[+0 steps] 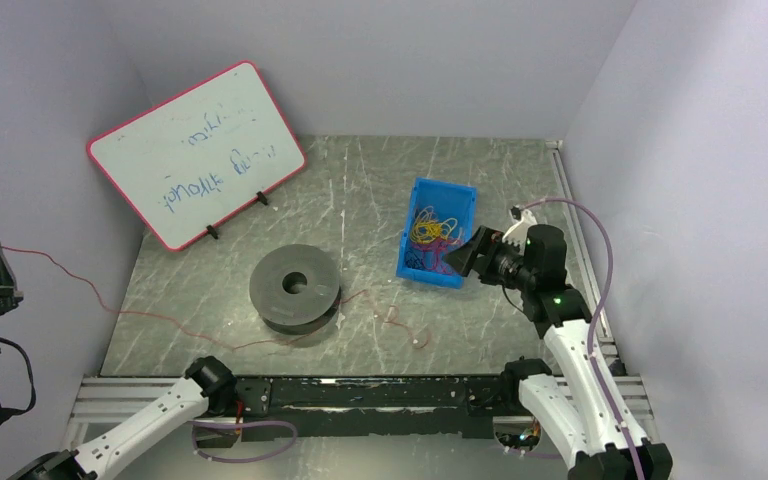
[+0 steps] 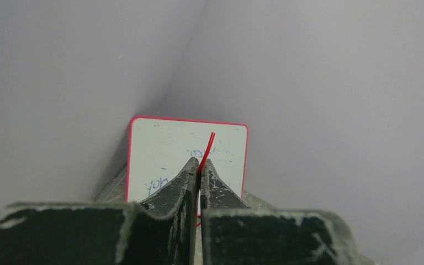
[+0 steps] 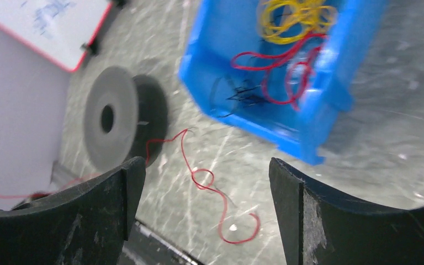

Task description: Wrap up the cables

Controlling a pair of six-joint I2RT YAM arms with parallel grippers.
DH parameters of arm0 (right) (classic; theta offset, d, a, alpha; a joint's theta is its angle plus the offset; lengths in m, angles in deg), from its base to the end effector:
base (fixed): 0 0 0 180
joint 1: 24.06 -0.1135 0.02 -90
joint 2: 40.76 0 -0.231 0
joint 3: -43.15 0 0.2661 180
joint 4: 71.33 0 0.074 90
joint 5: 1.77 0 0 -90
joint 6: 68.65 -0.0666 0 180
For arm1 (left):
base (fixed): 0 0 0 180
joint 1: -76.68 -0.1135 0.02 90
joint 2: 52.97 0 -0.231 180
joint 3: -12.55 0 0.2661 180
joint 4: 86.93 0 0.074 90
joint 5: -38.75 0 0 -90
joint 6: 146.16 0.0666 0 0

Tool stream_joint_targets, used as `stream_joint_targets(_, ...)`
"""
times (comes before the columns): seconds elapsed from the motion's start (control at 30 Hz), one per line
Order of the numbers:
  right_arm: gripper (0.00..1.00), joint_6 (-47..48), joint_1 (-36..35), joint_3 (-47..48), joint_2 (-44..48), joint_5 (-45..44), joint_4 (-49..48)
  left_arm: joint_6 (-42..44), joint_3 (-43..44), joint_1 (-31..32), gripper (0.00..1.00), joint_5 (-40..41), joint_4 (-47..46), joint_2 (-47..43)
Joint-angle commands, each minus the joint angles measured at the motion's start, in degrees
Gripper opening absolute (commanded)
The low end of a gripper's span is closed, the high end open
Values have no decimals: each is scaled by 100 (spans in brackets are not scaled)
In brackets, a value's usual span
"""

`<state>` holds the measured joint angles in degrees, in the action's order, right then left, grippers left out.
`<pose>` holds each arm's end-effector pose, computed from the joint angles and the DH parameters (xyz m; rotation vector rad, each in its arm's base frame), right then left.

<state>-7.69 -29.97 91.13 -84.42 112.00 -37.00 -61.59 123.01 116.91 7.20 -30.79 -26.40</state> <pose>0.2311 0.0509 0.2255 0.1736 2.1397 0.7972 -0.0106 0.0833 0.5321 -0.5690 1.1974 -0.1234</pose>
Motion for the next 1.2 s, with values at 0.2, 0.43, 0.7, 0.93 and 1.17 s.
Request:
stream_joint_targets(0.2,86,106,-1155,482,452,1374,-693,-192,-129,-10,7,-1360,41,501)
stream_joint_targets(0.43,84,142,-1746,594,231,1787,-1684,-471,98,-7,7,-2877,529,1067)
stream_joint_targets(0.7,80,340,-2749,1178,-563,1911,-2790,-757,-301,-8,7,-4414,588,1488)
stream_joint_targets(0.93,79,757,-3740,1936,-1507,2123,-3606,-1030,-859,-12,7,-6175,-35,1512)
stream_joint_targets(1.17,79,1234,-4580,2615,-2273,2398,-4078,-1423,-1901,-18,7,-7306,-1010,1276)
